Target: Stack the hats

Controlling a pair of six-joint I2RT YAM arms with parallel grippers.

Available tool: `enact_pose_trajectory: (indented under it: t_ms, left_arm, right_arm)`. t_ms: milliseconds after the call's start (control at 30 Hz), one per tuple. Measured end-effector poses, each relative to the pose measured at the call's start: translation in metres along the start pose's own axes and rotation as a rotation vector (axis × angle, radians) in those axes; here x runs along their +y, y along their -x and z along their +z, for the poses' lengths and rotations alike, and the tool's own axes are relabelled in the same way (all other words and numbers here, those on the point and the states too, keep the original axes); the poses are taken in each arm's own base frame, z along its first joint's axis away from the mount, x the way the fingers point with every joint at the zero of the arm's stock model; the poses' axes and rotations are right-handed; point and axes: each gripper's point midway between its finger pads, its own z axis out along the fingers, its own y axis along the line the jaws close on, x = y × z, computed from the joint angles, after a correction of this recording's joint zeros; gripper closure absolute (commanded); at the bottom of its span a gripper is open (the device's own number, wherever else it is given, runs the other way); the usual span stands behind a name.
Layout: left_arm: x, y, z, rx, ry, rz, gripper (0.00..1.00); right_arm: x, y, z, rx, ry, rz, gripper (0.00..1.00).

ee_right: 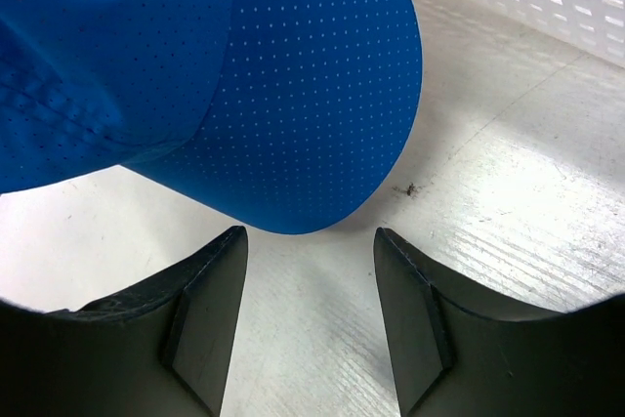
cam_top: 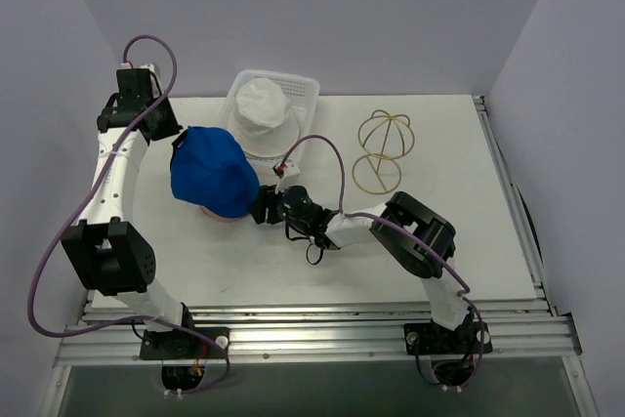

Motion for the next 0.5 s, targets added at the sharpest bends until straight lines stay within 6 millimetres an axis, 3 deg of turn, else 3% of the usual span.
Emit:
enact_pose_trajectory:
  t_ms: [33,133,267,500]
  left_arm:
    - [0.0,0.0,0.0,-0.002,-0.001,-0.002,0.73]
    - [-0.003,-0.001,-0.002,-0.012,-0.019,-0.007,0.65]
    - [-0.007,-0.003,-0.005,-0.017,-0.051,-0.009,0.65]
    - [-0.004,0.0,-0.005,-0.021,-0.049,-0.041,0.65]
  right_arm:
    - [0.0,0.0,0.0,0.001,-0.001,-0.003,0.49]
    - [0.0,-0.001,-0.001,0.005,-0.001,-0.012,0.49]
    - [0.006,0.002,-0.004,0.002,0.005,-0.028,0.41]
    - [0.056,-0.009,-0.017,-0.003,0.046,-0.093,0.44]
